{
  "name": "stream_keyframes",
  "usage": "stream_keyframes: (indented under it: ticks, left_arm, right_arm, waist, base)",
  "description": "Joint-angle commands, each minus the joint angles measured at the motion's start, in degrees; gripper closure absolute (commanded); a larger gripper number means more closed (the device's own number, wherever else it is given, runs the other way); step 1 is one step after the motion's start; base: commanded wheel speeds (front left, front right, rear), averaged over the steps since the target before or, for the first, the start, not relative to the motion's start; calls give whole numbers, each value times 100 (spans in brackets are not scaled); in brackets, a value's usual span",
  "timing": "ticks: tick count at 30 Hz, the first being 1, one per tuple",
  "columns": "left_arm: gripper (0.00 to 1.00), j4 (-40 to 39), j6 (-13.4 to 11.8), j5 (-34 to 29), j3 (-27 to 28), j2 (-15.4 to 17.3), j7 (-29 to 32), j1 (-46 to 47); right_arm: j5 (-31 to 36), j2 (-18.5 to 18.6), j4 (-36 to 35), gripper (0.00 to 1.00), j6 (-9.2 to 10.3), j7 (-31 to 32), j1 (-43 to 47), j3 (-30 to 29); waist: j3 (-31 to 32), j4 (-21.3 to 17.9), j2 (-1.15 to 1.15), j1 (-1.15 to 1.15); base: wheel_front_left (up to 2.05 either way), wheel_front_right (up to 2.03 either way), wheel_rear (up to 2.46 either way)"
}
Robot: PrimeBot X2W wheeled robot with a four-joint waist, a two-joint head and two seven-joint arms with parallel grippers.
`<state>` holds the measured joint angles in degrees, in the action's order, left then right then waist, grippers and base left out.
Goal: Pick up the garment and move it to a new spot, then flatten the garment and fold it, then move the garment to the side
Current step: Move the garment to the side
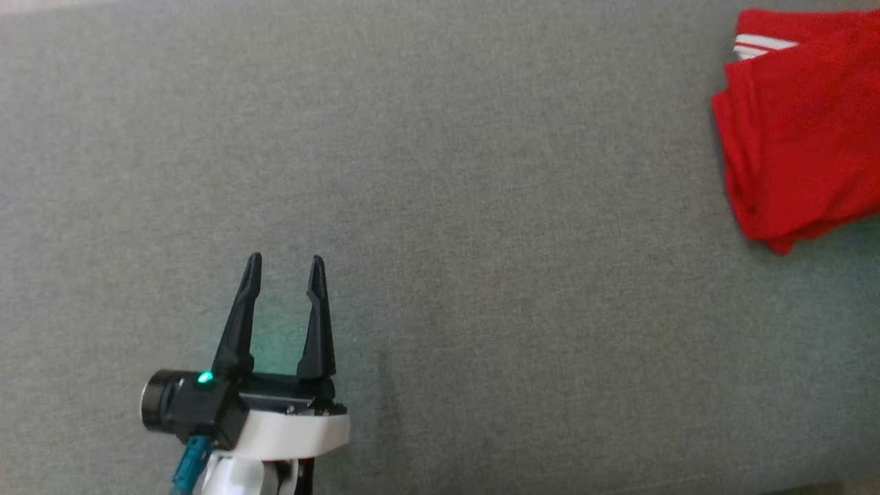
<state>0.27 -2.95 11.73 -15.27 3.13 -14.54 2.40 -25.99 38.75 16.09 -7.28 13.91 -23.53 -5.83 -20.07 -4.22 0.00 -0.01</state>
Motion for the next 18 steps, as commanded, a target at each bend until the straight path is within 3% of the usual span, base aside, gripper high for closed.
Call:
stream_keyframes:
  ticks: [1, 6, 11, 18]
  left_arm:
    - [0, -105, 28, 27, 180, -25, -46, 38]
    - [0, 49, 41, 40, 198, -25, -46, -81]
    - [0, 215, 32, 54, 212, -25, -46, -290]
    - [0, 444, -12, 120, 199, -25, -46, -645]
  right_arm:
    - [57, -36, -261, 0, -21, -57, 207, 12]
    - [190, -950, -638, 0, -21, -322, 766, 156]
    - [219, -1865, -738, 0, -21, -893, 1362, 814]
    - [322, -2579, -65, 0, -21, -2293, 1922, 1914]
  waist:
    - [125, 22, 0, 1]
    - [523, 93, 0, 1]
    - [997, 161, 0, 1]
    - [1715, 359, 0, 1]
  base:
    - [0, 0, 0]
    - [0, 0, 0]
    - [0, 0, 0]
    - [0, 0, 0]
